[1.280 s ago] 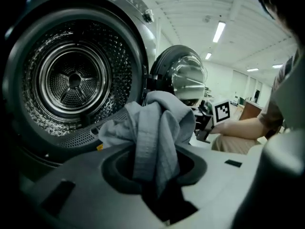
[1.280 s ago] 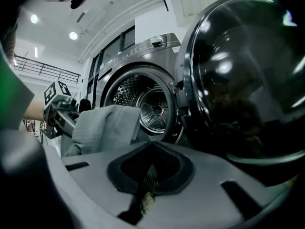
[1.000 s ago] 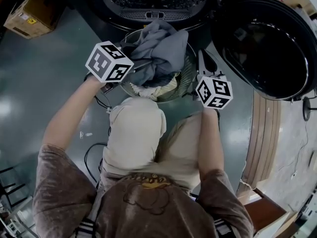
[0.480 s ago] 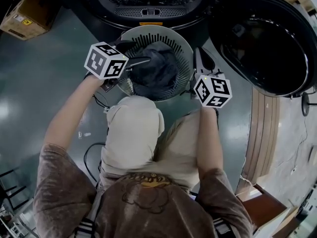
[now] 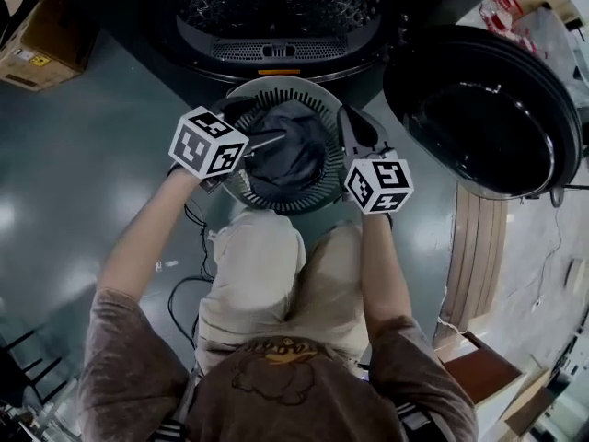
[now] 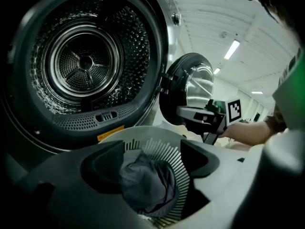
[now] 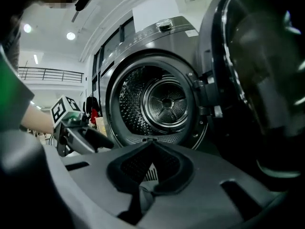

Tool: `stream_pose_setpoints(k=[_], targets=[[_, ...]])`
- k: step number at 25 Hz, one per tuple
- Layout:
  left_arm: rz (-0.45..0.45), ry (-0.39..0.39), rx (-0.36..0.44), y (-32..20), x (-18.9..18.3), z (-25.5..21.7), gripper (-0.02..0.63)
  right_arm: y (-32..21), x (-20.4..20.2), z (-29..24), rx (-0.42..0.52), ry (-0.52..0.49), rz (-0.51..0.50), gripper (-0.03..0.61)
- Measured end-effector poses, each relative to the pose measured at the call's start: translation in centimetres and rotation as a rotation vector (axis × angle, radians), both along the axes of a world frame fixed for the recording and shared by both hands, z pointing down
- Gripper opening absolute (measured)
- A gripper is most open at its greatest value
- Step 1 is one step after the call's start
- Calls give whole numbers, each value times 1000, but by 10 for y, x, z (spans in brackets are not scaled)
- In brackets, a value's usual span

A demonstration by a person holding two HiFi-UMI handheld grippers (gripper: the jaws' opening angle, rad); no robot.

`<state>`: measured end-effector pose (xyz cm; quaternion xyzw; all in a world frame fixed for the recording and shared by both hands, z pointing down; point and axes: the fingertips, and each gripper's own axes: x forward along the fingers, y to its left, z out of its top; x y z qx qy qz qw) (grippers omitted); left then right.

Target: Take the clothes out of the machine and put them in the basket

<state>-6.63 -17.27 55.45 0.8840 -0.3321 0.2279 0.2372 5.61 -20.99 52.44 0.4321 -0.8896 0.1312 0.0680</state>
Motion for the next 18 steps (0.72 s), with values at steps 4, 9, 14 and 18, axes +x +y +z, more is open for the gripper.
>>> stream_pose_setpoints(k=[4,9,14,18], targets=[[-25,17,-16,-4,-2,-43,373,8,-17,-30,-65,38,-61,-2],[-32,-8,-34,2,-10,-128,373,17,-28,-119,-131,44,-79,-2],[-48,17,-72,15,-9,-232,373,25,-25,-224,-196,13,-64,-2],[-17,17,-76,23,-2,-310,373,32,-21,-299,-225,10,-53,-2]])
